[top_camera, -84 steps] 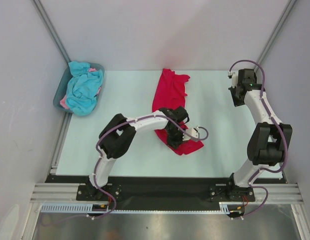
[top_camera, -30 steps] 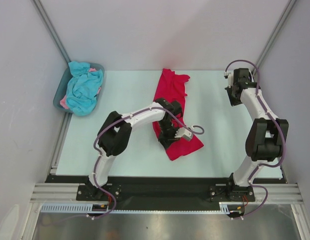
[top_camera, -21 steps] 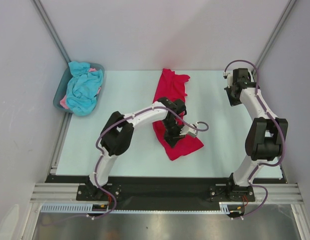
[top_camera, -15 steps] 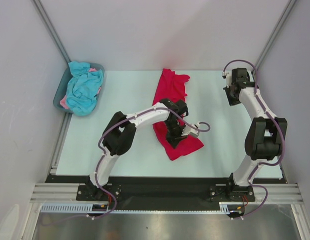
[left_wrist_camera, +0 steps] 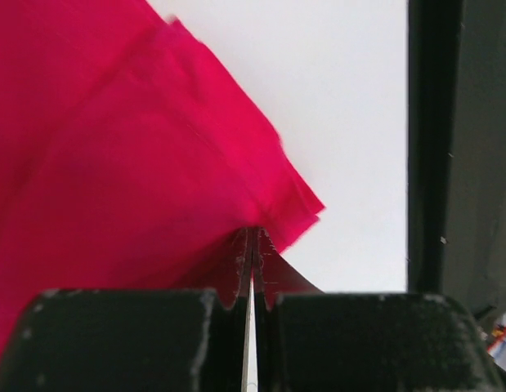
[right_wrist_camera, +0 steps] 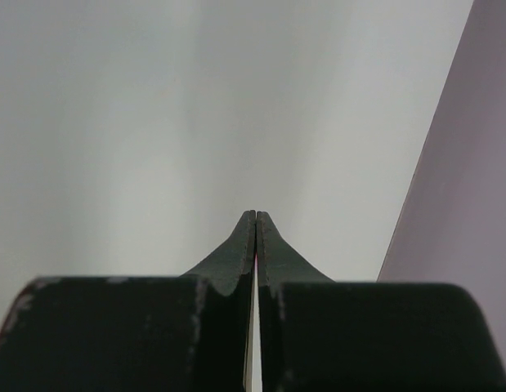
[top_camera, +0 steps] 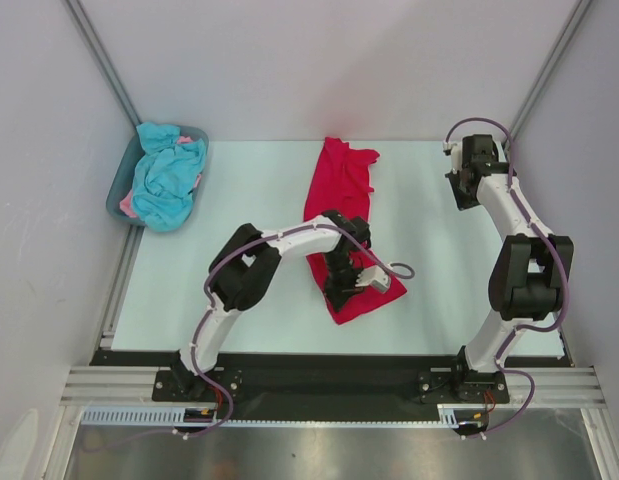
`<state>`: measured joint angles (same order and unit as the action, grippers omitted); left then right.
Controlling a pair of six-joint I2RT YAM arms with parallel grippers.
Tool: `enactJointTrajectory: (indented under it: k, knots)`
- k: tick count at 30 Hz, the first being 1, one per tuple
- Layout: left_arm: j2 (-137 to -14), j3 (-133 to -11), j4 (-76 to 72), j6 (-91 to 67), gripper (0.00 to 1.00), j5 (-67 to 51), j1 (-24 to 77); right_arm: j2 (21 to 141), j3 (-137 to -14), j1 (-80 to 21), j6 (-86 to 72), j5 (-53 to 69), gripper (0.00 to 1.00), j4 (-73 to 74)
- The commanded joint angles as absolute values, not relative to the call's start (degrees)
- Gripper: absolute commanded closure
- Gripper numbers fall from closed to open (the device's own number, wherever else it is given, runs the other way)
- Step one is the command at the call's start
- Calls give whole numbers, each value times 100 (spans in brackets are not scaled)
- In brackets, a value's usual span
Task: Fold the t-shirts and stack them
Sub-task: Fold the tshirt
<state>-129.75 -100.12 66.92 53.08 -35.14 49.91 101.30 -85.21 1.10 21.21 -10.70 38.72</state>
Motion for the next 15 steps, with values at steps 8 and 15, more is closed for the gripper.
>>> enactJointTrajectory:
  k: [8, 15]
  knots:
    - [-13184, -8508, 7251, 5651, 100, -1908, 5019, 9984, -8684, 18, 2057, -993, 100, 3806]
    - [-12737, -8929, 7137, 5327, 100, -2179, 4677, 9713, -8386, -289, 2424, -932, 92, 3937]
